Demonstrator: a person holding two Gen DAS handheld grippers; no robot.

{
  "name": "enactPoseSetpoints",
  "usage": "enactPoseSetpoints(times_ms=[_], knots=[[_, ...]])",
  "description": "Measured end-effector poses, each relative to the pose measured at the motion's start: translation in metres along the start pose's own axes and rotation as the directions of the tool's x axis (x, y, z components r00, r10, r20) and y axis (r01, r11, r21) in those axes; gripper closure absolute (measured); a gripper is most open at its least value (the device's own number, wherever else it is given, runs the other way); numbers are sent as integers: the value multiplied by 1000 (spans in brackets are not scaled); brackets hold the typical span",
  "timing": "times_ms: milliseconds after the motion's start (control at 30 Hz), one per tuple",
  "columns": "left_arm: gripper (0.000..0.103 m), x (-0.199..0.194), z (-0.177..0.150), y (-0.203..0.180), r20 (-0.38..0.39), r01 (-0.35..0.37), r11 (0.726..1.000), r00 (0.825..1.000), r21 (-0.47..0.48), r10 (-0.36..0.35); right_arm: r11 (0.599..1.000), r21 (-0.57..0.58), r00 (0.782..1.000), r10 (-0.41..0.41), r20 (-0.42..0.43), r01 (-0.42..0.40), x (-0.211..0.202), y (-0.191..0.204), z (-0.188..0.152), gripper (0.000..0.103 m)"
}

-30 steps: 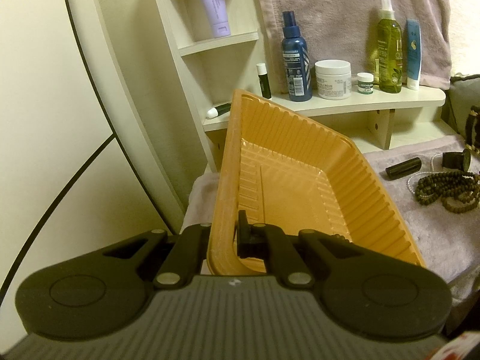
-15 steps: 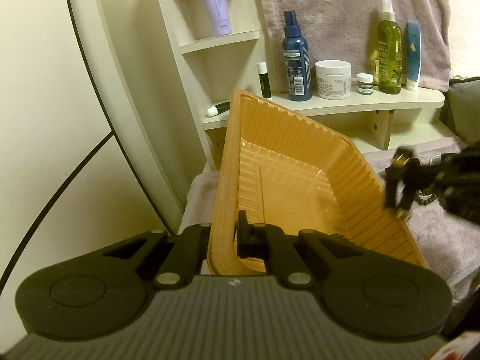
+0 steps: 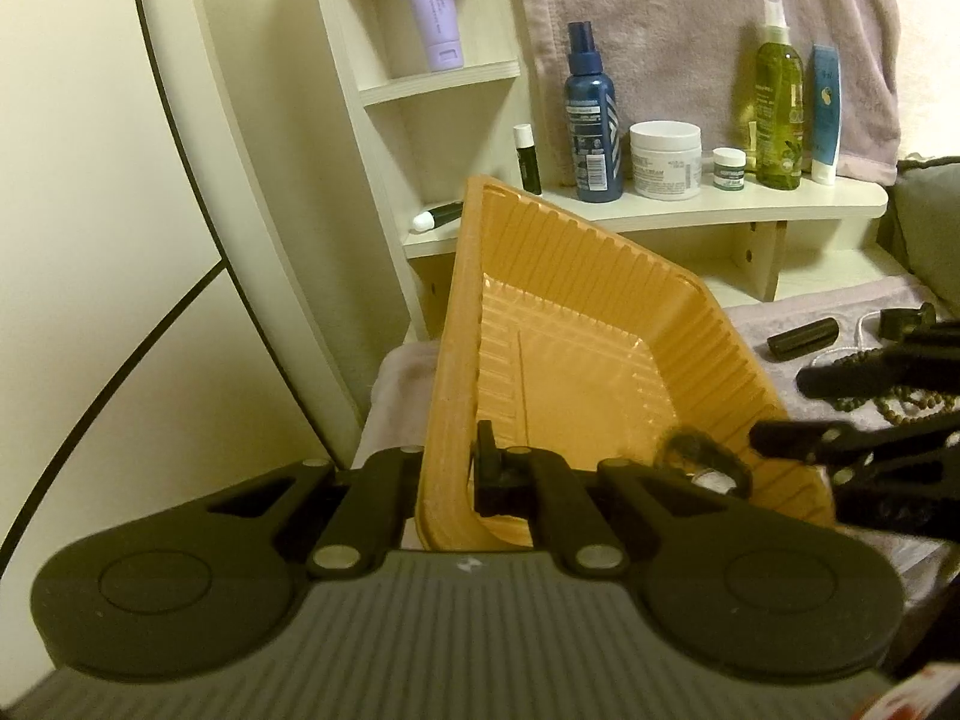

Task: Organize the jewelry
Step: 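Carry the black band into the tray and open the right tool, then grasp a brown wooden bead bracelet with the right tool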

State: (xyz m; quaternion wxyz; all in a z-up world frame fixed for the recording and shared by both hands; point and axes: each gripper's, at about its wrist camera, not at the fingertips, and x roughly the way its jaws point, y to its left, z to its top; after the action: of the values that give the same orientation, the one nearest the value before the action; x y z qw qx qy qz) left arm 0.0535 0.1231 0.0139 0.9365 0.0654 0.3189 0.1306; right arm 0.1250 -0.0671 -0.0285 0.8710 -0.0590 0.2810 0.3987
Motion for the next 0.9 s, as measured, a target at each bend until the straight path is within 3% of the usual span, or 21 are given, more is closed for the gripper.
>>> enactPoseSetpoints(times_ms=[300,567,733,900], knots=[[99,-1,-1,0,4,2,1000,1000,2,-2,977,151,988,-154,7,151,-43,-42,-19,59],[99,-1,0,-1,3,1,1000,1000,6,-1,893,287,937,-345,-61,348,-77,-101,-61,59],[99,-1,0,-1,2,-3,1000,1000,12,3,870,294,917,-388,-90,396,-86,-121,-75,59],[99,-1,1,-1,-1,-4,1000,1000,14,4,874,244,907,-408,-104,421,-83,-126,-79,59]])
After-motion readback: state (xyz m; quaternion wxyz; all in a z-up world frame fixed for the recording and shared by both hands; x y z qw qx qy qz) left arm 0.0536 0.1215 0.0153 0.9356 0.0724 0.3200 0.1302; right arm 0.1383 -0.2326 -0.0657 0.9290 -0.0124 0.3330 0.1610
